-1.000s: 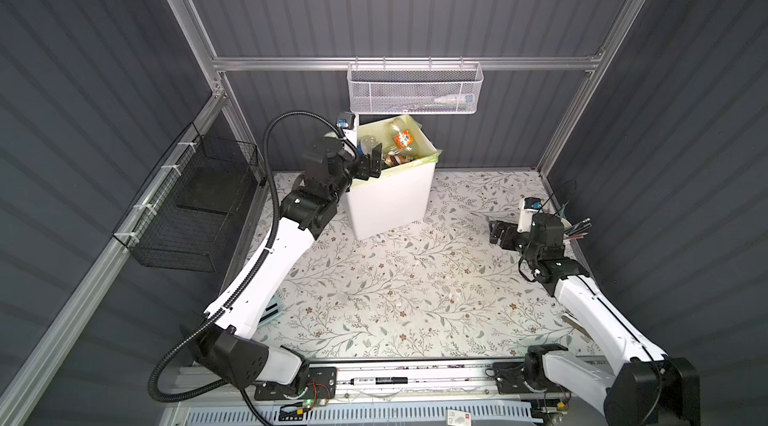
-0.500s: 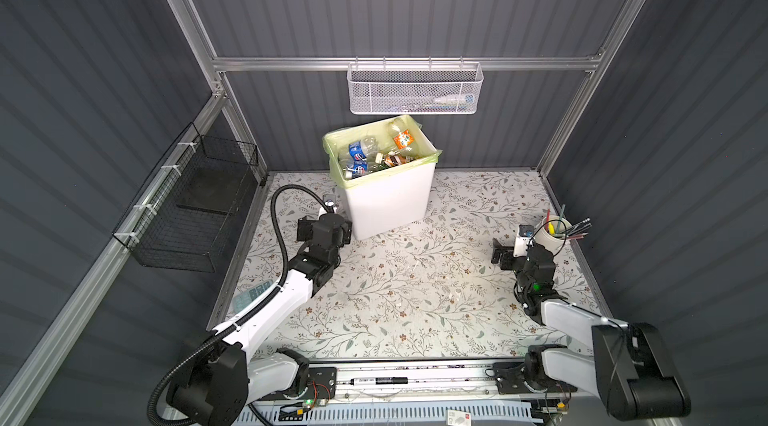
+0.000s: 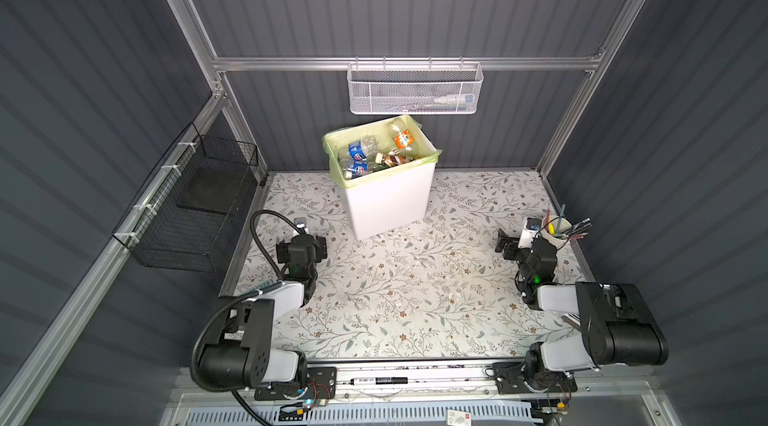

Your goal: Throw the plastic bottles in the bin

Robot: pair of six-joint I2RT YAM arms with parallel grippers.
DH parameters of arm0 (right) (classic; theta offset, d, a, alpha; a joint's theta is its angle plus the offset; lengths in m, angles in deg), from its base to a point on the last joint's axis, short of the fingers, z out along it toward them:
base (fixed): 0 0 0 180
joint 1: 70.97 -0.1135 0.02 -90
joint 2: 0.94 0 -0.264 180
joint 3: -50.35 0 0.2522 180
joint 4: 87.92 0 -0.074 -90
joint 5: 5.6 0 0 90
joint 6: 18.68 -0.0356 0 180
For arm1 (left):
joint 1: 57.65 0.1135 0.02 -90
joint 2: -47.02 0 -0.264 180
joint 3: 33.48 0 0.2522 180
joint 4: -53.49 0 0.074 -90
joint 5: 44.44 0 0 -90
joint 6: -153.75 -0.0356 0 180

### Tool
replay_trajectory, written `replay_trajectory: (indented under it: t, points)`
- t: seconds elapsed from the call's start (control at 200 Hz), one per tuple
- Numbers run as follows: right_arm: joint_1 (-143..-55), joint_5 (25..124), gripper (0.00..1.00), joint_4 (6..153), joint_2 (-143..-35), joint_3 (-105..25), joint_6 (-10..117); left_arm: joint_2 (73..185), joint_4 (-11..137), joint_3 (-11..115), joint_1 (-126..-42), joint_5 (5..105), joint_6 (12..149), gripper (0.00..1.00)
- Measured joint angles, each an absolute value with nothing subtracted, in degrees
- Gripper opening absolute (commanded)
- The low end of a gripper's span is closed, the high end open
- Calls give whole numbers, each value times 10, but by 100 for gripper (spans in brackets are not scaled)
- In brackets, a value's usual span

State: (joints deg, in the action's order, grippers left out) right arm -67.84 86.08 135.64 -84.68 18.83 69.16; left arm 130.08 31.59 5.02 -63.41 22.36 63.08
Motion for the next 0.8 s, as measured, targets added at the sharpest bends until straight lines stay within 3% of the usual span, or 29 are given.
replay_trajectory:
  t: [0.34,0.801]
  points:
    - [-676,859,99,1352,-847,186,687,1449,179,51,-586,380,642,100]
    - [-676,859,99,1352,-847,186,685,1452,164,62,-586,412,642,100]
